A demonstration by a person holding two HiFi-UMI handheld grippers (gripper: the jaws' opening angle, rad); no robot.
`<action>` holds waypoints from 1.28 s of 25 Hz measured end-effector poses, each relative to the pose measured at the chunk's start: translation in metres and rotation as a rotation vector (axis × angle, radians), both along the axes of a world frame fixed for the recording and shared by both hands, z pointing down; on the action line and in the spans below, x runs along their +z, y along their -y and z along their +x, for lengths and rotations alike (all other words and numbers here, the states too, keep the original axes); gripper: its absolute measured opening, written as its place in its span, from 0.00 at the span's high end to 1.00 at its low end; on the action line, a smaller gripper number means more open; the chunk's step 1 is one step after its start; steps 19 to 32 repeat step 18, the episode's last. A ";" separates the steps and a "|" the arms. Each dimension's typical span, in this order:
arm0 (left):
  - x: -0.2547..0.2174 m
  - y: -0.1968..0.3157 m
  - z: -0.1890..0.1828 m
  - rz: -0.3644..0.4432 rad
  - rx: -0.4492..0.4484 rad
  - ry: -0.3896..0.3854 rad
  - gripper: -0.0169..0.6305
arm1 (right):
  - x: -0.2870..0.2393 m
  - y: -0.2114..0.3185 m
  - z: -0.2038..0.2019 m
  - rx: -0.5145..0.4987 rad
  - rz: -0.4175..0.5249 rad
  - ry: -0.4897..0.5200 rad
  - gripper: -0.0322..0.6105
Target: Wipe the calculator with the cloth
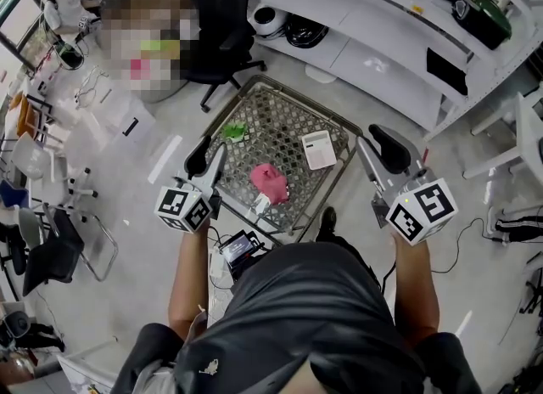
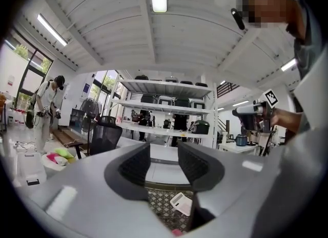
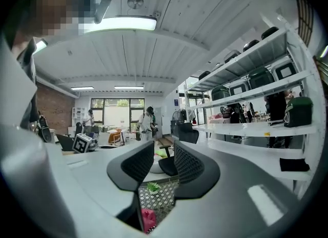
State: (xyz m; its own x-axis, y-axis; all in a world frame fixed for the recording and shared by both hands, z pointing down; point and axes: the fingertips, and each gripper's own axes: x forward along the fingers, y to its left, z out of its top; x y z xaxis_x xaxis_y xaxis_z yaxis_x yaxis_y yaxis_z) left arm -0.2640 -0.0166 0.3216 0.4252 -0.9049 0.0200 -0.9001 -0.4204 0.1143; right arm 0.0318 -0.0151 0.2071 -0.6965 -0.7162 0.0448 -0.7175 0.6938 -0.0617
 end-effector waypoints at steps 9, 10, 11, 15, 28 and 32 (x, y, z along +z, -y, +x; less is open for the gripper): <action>0.006 0.003 0.003 -0.023 0.022 -0.005 0.70 | 0.005 0.004 0.001 0.016 -0.023 -0.011 0.77; 0.006 0.005 0.003 -0.026 0.024 -0.004 0.70 | 0.005 0.006 0.001 0.017 -0.024 -0.011 0.77; 0.006 0.006 0.003 -0.028 0.025 -0.003 0.70 | 0.005 0.008 0.000 0.018 -0.026 -0.012 0.77; 0.010 0.011 -0.002 -0.038 0.020 -0.002 0.70 | 0.006 0.014 -0.004 0.017 -0.030 -0.013 0.77; 0.015 0.011 -0.003 -0.046 0.021 -0.002 0.70 | 0.010 0.016 -0.007 0.016 -0.035 -0.014 0.77; 0.015 0.011 -0.003 -0.046 0.021 -0.002 0.70 | 0.010 0.016 -0.007 0.016 -0.035 -0.014 0.77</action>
